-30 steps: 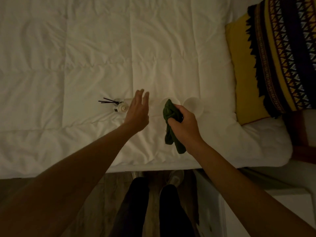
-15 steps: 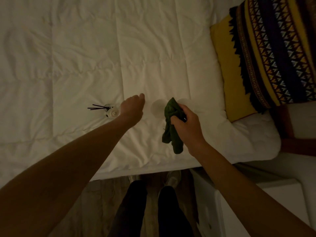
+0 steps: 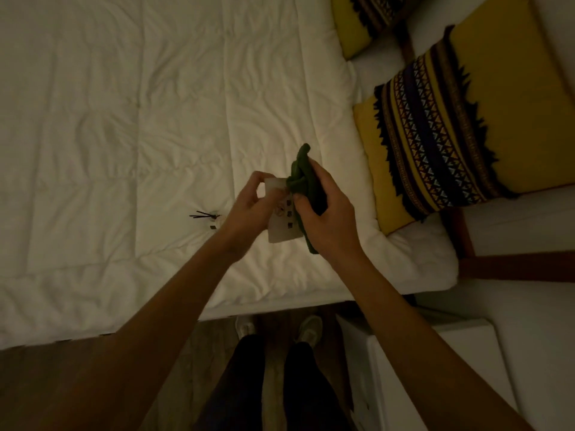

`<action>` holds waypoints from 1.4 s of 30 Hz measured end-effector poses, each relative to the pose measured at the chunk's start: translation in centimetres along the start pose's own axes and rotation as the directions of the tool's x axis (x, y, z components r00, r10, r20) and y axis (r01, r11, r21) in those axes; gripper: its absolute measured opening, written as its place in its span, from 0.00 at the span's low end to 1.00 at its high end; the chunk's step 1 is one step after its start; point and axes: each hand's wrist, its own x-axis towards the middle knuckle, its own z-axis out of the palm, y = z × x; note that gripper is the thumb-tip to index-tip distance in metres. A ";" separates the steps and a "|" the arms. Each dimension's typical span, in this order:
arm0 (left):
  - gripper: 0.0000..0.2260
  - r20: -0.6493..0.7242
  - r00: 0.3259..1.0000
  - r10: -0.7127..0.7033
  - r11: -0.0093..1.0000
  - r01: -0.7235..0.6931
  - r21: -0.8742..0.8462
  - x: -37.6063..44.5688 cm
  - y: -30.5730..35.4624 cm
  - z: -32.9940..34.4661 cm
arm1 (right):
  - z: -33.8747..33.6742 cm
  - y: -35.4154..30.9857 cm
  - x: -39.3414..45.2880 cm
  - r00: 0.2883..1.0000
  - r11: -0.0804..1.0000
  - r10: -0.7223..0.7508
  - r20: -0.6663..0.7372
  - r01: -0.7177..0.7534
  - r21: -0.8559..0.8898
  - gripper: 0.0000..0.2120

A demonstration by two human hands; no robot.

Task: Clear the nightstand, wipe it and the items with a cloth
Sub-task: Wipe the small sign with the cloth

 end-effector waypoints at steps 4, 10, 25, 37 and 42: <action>0.21 -0.050 0.997 -0.053 0.991 0.047 -0.127 -3.2 1.7 2.7 | 0.0 -2.3 -2.3 1.000 1.000 -0.020 0.011 0.020 -0.008 0.29; 0.36 -0.065 0.947 -0.313 0.911 0.280 -0.303 -4.4 3.5 4.0 | 0.0 -3.8 -4.0 0.988 0.969 -0.114 0.101 0.133 -0.208 0.27; 0.33 0.034 0.924 -0.381 0.756 0.332 -0.565 -4.3 4.5 0.9 | 0.3 -3.0 -7.8 0.909 0.926 -0.283 0.306 0.342 -0.160 0.29; 0.21 0.144 0.960 -0.239 0.813 0.279 -0.511 -6.6 1.9 -0.6 | -0.2 -3.1 -6.5 0.939 0.969 -0.109 0.327 0.175 -0.177 0.29; 0.19 0.156 0.968 -0.197 0.863 0.247 -0.442 -7.3 1.2 0.4 | -0.2 -3.2 -4.4 0.972 0.974 -0.022 0.233 0.074 -0.215 0.29</action>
